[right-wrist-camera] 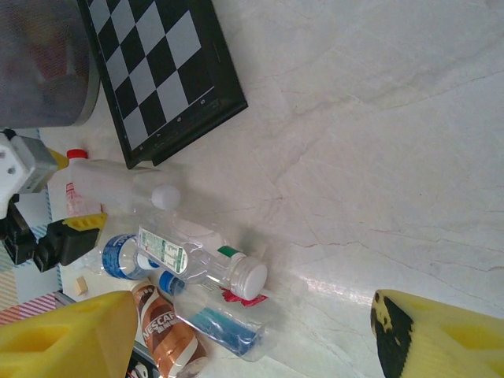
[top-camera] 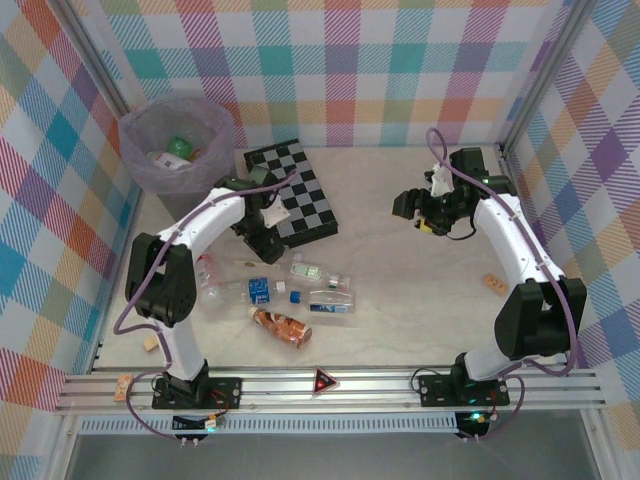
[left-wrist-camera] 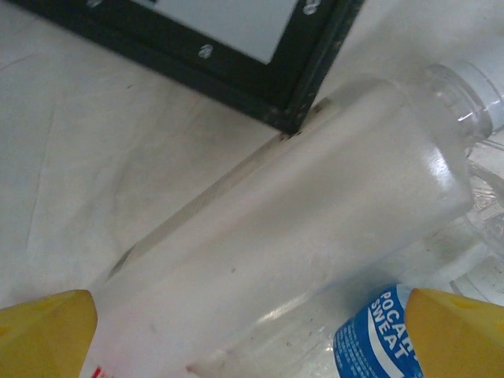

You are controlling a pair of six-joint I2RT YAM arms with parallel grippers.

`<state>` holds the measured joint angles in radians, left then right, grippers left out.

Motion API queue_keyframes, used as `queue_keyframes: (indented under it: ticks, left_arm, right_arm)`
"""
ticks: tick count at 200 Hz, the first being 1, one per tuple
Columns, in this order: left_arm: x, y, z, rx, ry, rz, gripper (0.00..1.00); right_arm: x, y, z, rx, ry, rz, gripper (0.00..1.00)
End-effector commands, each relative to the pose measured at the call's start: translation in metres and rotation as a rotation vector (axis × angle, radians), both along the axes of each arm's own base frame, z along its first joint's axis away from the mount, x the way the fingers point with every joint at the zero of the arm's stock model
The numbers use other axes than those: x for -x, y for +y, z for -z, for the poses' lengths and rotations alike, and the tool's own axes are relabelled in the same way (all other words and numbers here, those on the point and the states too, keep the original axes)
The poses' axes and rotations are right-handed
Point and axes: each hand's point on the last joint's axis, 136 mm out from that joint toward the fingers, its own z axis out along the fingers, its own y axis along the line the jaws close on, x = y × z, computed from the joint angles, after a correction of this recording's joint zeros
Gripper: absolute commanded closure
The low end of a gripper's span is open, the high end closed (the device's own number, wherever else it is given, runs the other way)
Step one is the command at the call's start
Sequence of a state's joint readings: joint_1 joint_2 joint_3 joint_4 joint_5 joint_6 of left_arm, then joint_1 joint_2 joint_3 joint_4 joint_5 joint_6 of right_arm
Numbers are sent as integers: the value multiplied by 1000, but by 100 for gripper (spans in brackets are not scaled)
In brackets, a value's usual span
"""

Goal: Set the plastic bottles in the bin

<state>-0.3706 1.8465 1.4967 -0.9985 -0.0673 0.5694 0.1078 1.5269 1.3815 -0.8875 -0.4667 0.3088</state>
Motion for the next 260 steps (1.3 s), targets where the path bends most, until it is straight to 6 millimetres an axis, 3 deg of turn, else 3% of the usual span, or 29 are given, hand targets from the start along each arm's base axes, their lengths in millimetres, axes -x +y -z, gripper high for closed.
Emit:
queue_keyframes:
  ticks: [1, 42, 87, 155, 211, 260]
  left_arm:
    - [8, -2, 4, -9, 59, 128, 0]
    - [-4, 2, 23, -23, 36, 139, 0]
    - [-2, -3, 41, -5, 68, 169, 0]
    - [-5, -4, 55, -19, 87, 186, 21]
    - [-15, -9, 37, -28, 25, 201, 38]
    - [-16, -14, 8, -39, -24, 219, 45]
  right_arm:
    - [6, -5, -6, 21, -13, 4, 22]
    - [6, -5, -6, 23, -11, 6, 22]
    - [6, -6, -8, 26, -12, 13, 22]
    - [8, -7, -8, 33, -11, 20, 22]
    - [9, -8, -10, 34, -14, 26, 22]
    - [10, -7, -9, 29, -12, 26, 22]
